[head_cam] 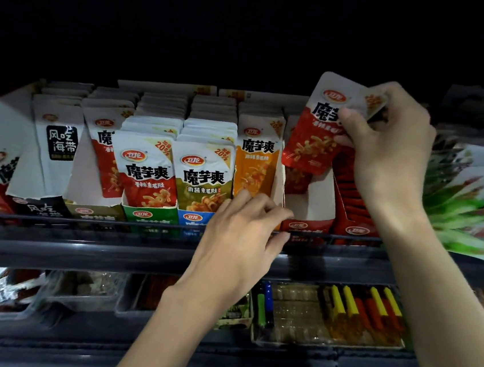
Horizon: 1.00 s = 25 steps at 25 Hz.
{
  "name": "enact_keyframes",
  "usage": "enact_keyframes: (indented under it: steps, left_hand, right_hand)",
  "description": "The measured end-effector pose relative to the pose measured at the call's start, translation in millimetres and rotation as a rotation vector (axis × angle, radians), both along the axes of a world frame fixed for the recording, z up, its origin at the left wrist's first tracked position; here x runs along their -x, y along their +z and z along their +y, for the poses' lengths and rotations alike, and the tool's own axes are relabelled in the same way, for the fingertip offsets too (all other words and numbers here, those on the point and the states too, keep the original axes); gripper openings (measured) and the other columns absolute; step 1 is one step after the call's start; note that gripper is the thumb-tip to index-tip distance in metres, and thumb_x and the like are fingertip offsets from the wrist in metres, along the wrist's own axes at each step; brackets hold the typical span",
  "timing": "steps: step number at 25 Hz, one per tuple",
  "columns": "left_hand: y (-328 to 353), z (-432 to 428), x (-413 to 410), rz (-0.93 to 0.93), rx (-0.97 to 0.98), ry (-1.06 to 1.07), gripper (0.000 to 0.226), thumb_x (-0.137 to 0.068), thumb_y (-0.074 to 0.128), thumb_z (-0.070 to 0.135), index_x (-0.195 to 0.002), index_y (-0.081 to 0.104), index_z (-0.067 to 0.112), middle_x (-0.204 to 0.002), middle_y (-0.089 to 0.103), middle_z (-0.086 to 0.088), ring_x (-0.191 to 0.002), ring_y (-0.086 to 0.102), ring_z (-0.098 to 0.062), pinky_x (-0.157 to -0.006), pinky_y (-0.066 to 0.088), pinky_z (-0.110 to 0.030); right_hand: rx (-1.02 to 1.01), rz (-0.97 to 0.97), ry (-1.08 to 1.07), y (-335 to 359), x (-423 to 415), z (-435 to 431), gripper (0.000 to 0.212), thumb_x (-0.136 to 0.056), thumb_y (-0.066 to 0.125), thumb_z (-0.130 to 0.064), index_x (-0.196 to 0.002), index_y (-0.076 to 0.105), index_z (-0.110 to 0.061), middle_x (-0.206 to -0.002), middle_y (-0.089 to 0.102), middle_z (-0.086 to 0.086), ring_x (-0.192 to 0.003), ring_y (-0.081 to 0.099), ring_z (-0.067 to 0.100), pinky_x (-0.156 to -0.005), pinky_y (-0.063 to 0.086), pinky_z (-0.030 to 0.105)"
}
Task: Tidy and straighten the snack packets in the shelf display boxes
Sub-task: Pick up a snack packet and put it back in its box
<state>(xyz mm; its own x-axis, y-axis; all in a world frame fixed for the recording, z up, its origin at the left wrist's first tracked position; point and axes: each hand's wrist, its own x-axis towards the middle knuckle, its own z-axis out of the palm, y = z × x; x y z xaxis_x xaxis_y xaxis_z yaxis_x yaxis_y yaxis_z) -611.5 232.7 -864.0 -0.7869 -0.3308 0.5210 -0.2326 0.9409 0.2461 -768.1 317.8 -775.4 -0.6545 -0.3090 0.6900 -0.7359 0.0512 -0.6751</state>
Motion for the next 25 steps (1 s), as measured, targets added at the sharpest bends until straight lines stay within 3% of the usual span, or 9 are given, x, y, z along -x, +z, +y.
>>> enact_keyframes:
  steps: [4, 8, 12, 15, 22, 25]
  left_hand:
    - [1.1, -0.8, -0.9, -0.004, -0.056, -0.017, 0.029, -0.091, 0.056, 0.034, -0.118, 0.065, 0.026, -0.107, 0.062, 0.009, -0.102, 0.045, -0.013, -0.083, 0.041, -0.032]
    - [1.9, -0.5, -0.4, -0.02, -0.082, -0.017, 0.027, -0.093, 0.06, 0.032, -0.118, 0.065, 0.027, -0.108, 0.062, 0.01, -0.102, 0.044, -0.013, -0.084, 0.04, -0.031]
    - [2.1, -0.7, -0.4, -0.023, -0.085, -0.016, 0.027, -0.092, 0.06, 0.032, -0.118, 0.065, 0.027, -0.107, 0.062, 0.009, -0.101, 0.045, -0.014, -0.084, 0.042, -0.033]
    - [2.1, -0.6, -0.7, -0.036, -0.095, -0.017, 0.028, -0.093, 0.058, 0.033, -0.12, 0.064, 0.028, -0.109, 0.061, 0.01, -0.102, 0.043, -0.013, -0.085, 0.04, -0.033]
    - [3.9, -0.6, -1.5, -0.041, -0.119, -0.025, 0.029, -0.095, 0.058, 0.033, -0.123, 0.063, 0.029, -0.112, 0.06, 0.012, -0.104, 0.042, -0.011, -0.088, 0.039, -0.03]
    - [2.5, -1.3, -0.8, -0.031, -0.111, -0.023, 0.029, -0.094, 0.059, 0.032, -0.122, 0.064, 0.028, -0.111, 0.061, 0.011, -0.103, 0.043, -0.01, -0.086, 0.038, -0.029]
  right_hand:
    - [0.039, 0.035, -0.048, 4.1, 5.0, 7.1, 0.016, -0.096, 0.062, -0.026, -0.107, 0.061, -0.015, -0.103, 0.067, -0.009, -0.1, 0.066, 0.007, -0.08, 0.059, 0.04]
    - [-0.047, 0.065, -0.027, -2.3, -0.2, 1.2, 0.007, -0.095, 0.064, -0.023, -0.102, 0.062, -0.022, -0.095, 0.067, -0.01, -0.092, 0.067, 0.008, -0.077, 0.058, 0.041]
    - [-0.095, 0.067, -0.016, -3.3, -2.7, -1.3, 0.01, -0.096, 0.064, -0.021, -0.107, 0.063, -0.021, -0.099, 0.067, -0.008, -0.094, 0.066, 0.006, -0.081, 0.059, 0.035]
    - [-0.27, 0.037, -0.038, -11.2, 1.3, -7.7, 0.016, -0.098, 0.06, -0.017, -0.114, 0.063, -0.016, -0.109, 0.066, -0.002, -0.102, 0.063, 0.011, -0.086, 0.055, 0.03]
    - [-0.416, -0.005, -0.118, -27.2, 12.8, -21.0, 0.021, -0.099, 0.056, -0.01, -0.12, 0.059, -0.008, -0.115, 0.065, 0.011, -0.107, 0.062, 0.023, -0.077, 0.041, 0.021]
    - [-0.507, 0.039, -0.169, -28.0, 11.9, -26.0, 0.03, -0.098, 0.057, -0.005, -0.127, 0.054, -0.006, -0.126, 0.057, 0.014, -0.116, 0.055, 0.027, -0.08, 0.036, 0.02]
